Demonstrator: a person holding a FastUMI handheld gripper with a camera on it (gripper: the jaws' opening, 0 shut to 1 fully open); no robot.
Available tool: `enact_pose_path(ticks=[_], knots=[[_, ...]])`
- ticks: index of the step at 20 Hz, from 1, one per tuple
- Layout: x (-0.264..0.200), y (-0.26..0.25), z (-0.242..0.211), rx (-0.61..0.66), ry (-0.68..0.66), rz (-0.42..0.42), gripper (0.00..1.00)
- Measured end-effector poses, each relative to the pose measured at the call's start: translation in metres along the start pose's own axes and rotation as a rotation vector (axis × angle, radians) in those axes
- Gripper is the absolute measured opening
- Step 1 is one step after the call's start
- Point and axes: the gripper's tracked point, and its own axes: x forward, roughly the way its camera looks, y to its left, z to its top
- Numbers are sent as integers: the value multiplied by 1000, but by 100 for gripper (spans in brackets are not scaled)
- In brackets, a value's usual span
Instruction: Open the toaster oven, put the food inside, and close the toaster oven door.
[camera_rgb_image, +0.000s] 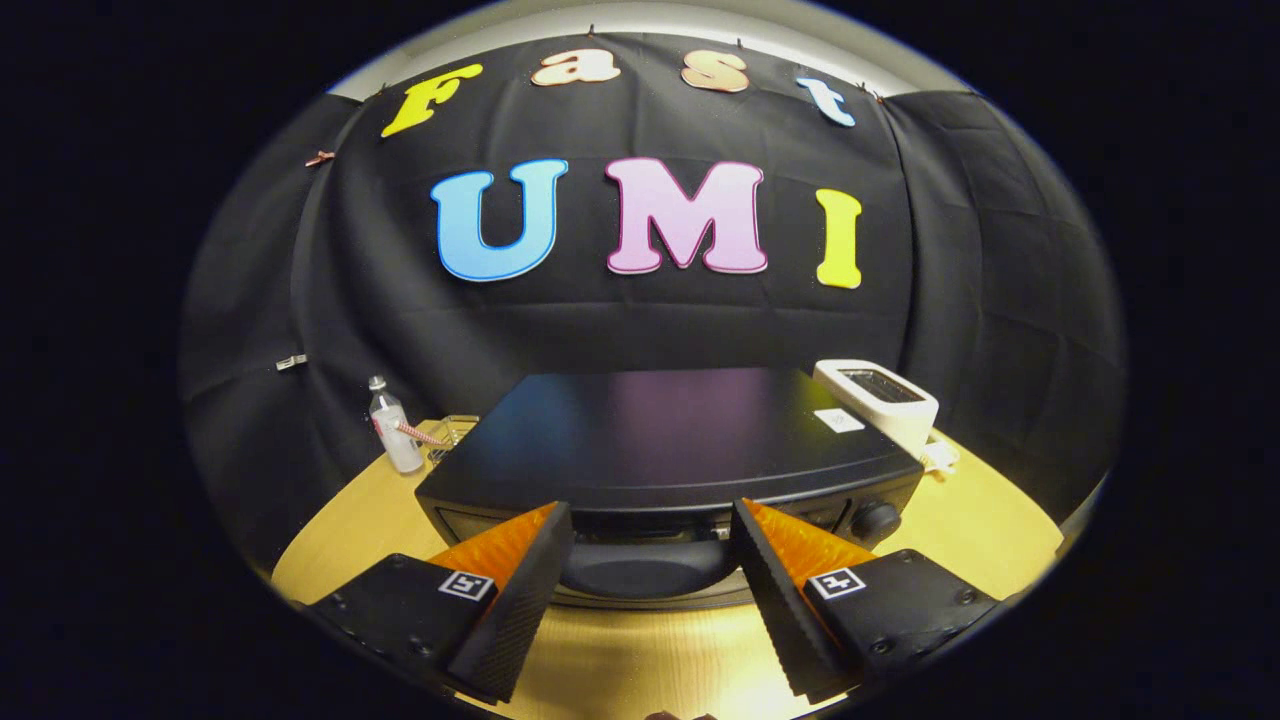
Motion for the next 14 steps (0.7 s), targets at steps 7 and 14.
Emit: enact_pose_path(ticks=[7, 14], knots=[[2, 3, -4, -17, 36, 20, 99], [-23, 3, -22, -11, 88, 68, 99]])
